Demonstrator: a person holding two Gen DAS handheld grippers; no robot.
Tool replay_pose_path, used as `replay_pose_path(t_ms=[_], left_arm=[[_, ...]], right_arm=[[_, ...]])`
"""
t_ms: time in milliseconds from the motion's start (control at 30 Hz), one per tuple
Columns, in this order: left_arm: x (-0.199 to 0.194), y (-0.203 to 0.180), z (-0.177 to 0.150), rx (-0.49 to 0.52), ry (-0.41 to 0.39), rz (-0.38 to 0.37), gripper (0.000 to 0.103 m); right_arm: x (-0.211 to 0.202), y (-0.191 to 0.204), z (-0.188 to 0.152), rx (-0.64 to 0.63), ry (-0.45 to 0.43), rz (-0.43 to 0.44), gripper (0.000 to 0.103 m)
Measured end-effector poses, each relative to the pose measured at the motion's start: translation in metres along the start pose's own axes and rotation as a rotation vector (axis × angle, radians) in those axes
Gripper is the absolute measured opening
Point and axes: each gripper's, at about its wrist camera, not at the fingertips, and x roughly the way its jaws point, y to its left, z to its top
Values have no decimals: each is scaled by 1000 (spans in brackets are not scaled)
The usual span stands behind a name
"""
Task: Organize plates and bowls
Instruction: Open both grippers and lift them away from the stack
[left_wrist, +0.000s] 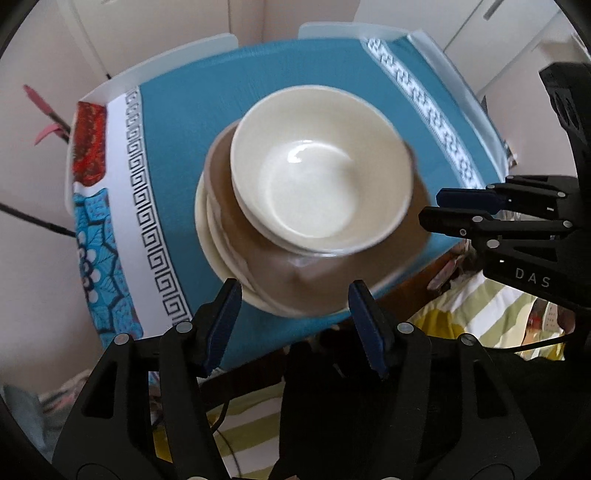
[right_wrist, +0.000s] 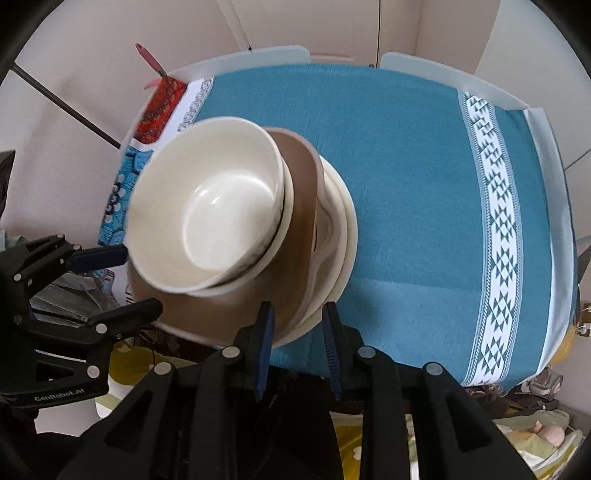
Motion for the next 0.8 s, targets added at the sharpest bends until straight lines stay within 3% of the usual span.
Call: replay_pose_path(t_ms=[167,333,400,433,467,500,533,567,633,733,800], left_arm=[[-48,-10,-12,-53,-156,31,58],[-135,-29,-21,-89,-486,126,58],[-165,-38,-26,-86,-593,158,66],[-177,-44,-27,-86,-638,174,76],[-195,-51,-32,-86,-710,202,84],[-205,-56,-34,-84,-752,217,98],[-218,-62,-38,-86,-815,238,103],[-228,-67,-43,-86,-869,254,103],[-240,-75,-46,-81,-919,272,103],[-250,-84,-50,-99,-950,304,103],[-253,-87,-55,-119,-975,286,103]], right_arm=[[-57,6,-19,-11,-175,7,24],[-134,12,-34,-31,-418,-36,24],[-169,13,-41,-35,-521,-65,25],[-183,15,-44,-36,-565,-75,33],[-194,16,-47,-36,-602,-84,52],[-206,17,-51,-36,-642,-93,62],[-221,17,-56,-34,-698,-101,78],[-230,17,-59,-31,-729,-107,85],[-249,19,-66,-19,-799,-136,88],[-266,20,-80,3,-883,-176,102],[-272,23,-88,8,-936,-224,102]])
